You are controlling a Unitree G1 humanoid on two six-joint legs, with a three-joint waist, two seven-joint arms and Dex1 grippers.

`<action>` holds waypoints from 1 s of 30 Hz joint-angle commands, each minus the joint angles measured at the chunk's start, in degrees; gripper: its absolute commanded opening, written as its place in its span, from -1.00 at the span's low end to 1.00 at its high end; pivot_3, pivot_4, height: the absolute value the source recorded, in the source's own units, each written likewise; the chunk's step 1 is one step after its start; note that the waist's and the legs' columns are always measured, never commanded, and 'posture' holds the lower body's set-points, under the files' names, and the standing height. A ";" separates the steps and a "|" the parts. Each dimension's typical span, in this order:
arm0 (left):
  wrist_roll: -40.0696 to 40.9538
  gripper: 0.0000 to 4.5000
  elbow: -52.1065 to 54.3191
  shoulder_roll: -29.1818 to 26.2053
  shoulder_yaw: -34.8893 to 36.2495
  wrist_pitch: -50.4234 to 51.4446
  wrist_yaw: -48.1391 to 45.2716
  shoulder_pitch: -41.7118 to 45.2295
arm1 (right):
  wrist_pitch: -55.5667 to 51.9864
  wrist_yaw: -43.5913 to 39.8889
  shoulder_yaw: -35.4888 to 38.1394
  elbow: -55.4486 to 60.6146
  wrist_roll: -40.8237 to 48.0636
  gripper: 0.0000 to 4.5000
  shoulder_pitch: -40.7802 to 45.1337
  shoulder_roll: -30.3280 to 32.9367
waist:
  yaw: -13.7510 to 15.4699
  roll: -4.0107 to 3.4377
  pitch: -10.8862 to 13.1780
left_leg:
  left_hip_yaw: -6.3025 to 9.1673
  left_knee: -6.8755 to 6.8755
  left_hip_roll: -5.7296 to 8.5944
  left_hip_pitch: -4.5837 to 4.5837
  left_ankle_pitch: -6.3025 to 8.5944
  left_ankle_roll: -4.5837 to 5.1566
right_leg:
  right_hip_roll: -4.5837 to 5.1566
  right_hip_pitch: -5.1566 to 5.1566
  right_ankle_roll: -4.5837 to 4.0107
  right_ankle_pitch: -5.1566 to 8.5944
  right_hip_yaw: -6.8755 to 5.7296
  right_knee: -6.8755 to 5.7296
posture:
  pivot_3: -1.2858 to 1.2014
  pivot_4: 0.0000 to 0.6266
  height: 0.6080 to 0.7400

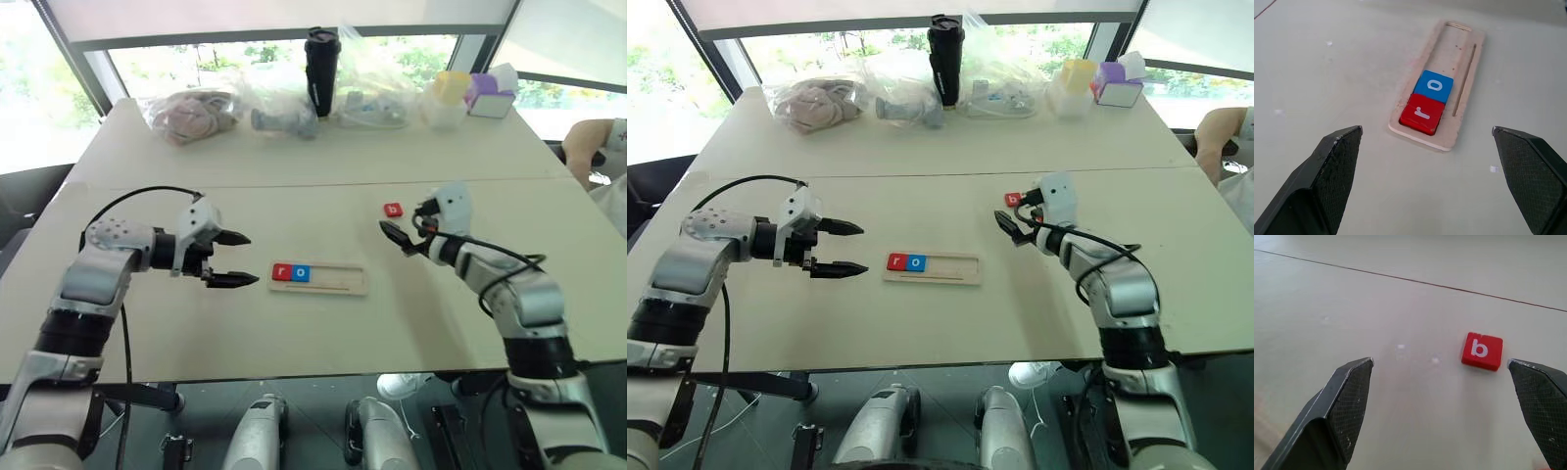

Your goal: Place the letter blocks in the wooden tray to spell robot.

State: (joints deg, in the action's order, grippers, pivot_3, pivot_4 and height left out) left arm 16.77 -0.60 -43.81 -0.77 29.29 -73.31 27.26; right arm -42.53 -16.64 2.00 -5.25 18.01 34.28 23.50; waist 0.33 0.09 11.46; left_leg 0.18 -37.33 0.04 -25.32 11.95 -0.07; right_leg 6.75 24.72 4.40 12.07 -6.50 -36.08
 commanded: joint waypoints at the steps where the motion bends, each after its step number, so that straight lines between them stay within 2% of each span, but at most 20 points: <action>1: 4.39 0.98 10.03 -0.66 5.11 6.22 5.40 -3.23 | 2.60 2.78 0.38 -9.77 -3.09 1.00 6.70 -2.47 | 0.15 0.00 0.01 | -0.03 0.05 0.05 -0.01 -0.01 0.00 | 0.01 0.02 0.01 0.00 0.03 0.00 | 0.03 -0.52 1.00; 8: 7.44 0.98 19.07 0.92 7.97 11.37 14.92 -9.53 | 6.81 6.29 0.15 -26.54 -8.11 1.00 15.92 -5.56 | 0.06 0.00 0.00 | -0.13 0.06 0.13 0.02 -0.01 -0.01 | -0.02 0.01 0.04 -0.01 0.05 -0.03 | 0.03 -0.52 1.00; 18: 8.67 0.98 20.04 0.52 7.66 10.57 18.42 -12.07 | 9.41 7.83 1.39 -32.73 -9.99 1.00 18.08 -7.20 | -1.11 0.00 0.00 | -0.22 0.08 0.12 0.05 -0.01 -0.01 | -0.08 0.02 0.03 -0.01 0.07 -0.05 | 0.03 -0.52 1.00; 21: 8.55 1.00 19.76 0.71 7.01 10.24 18.83 -11.81 | 10.26 8.26 1.93 -33.89 -10.18 0.60 18.34 -8.19 | -1.20 0.00 0.00 | -0.22 0.10 0.12 0.08 -0.02 -0.01 | -0.09 0.02 0.03 -0.01 0.07 -0.07 | 0.03 -0.52 1.00; 25: 8.32 1.00 19.31 0.99 6.30 9.69 19.13 -11.52 | 10.36 8.68 1.75 -33.98 -10.89 -0.33 18.32 -9.01 | -1.25 0.00 0.00 | -0.23 0.10 0.12 0.10 -0.02 -0.01 | -0.09 0.02 0.03 -0.01 0.08 -0.08 | 0.03 -0.52 1.00; 26: 8.29 1.00 19.22 1.07 6.13 9.59 19.21 -11.42 | 10.33 8.65 1.76 -33.94 -11.03 -0.48 18.31 -9.08 | -1.26 0.00 0.00 | -0.23 0.10 0.12 0.10 -0.02 -0.01 | -0.09 0.02 0.03 -0.01 0.08 -0.08 | 0.03 -0.52 1.00; 30: 8.00 1.00 18.93 1.63 4.49 8.87 19.04 -11.20 | 9.20 7.82 0.59 -28.06 -12.47 -0.47 16.53 -7.48 | -1.24 0.00 0.00 | -0.25 0.10 0.11 0.11 -0.01 -0.01 | -0.09 0.02 0.03 -0.02 0.10 -0.08 | 0.03 -0.52 1.00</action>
State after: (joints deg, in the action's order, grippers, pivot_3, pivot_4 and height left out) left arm 24.43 17.77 -42.22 4.10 39.22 -54.44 15.65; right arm -32.98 -8.45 2.92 -37.50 6.40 50.76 15.11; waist -0.92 0.08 11.47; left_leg -0.08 -37.22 0.15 -25.21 11.94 -0.08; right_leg 6.66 24.74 4.43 12.06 -6.40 -36.16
